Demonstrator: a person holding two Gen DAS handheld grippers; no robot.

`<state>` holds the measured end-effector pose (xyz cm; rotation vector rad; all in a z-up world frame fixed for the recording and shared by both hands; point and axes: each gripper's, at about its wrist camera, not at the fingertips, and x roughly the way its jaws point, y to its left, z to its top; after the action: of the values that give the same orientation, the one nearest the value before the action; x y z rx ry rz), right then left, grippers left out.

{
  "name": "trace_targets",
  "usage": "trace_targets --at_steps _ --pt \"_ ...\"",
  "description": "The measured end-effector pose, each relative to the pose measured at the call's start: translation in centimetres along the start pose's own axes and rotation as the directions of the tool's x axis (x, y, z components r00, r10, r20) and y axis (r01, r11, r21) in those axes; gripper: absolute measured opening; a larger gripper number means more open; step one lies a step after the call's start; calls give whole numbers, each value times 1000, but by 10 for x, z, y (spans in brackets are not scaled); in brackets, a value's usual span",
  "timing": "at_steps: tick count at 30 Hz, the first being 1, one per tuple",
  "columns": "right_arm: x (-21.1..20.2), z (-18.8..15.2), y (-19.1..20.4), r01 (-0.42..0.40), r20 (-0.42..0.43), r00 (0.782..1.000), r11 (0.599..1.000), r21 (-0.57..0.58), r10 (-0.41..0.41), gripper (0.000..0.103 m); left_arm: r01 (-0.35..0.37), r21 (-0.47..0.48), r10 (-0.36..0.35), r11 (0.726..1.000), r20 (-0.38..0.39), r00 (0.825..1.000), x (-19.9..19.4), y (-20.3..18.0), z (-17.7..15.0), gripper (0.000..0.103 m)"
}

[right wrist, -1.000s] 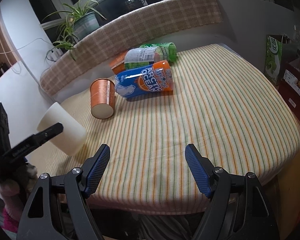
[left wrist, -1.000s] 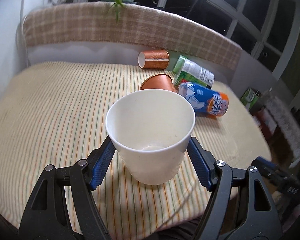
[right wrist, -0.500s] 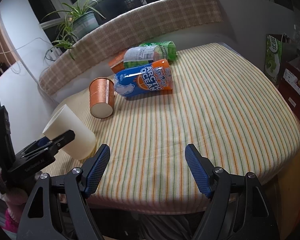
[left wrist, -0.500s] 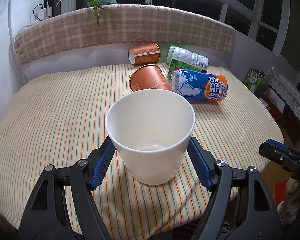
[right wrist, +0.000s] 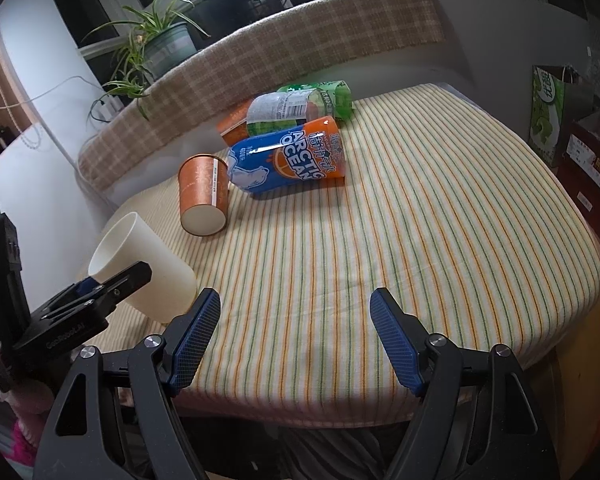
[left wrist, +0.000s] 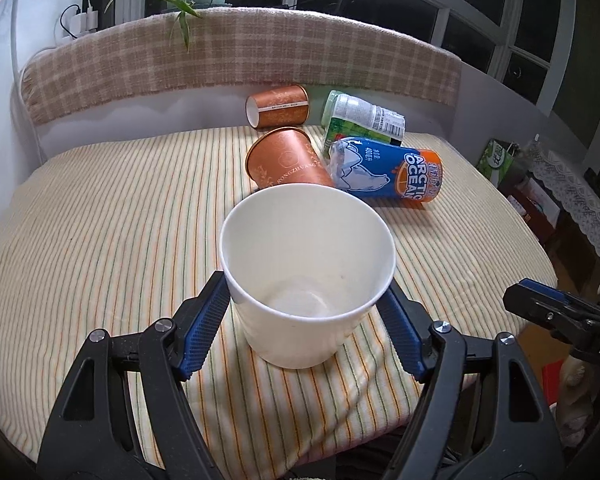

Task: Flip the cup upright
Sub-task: 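Rotate the white cup open end up with the left tool and lower it, then set the white cup upright on the bed and open the left tool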

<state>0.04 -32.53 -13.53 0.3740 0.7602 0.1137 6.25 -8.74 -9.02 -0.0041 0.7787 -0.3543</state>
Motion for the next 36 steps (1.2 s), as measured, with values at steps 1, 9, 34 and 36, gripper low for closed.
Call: trace_targets --at_steps 1,9,34,36 --pt "0 0 0 1 1 1000 1000 -2 -1 77 2 -1 -2 1000 -1 1000 0 0 0 77" --pt "1 -1 2 -1 0 1000 1000 -6 1 77 38 -28 -39 999 -25 999 2 3 0 82" --pt "-6 9 38 -16 59 998 992 -121 23 77 22 -187 -23 982 1 1000 -41 57 -26 87" --pt "-7 9 43 -16 70 997 991 -136 26 77 -8 -188 16 982 40 999 -53 60 -23 87"
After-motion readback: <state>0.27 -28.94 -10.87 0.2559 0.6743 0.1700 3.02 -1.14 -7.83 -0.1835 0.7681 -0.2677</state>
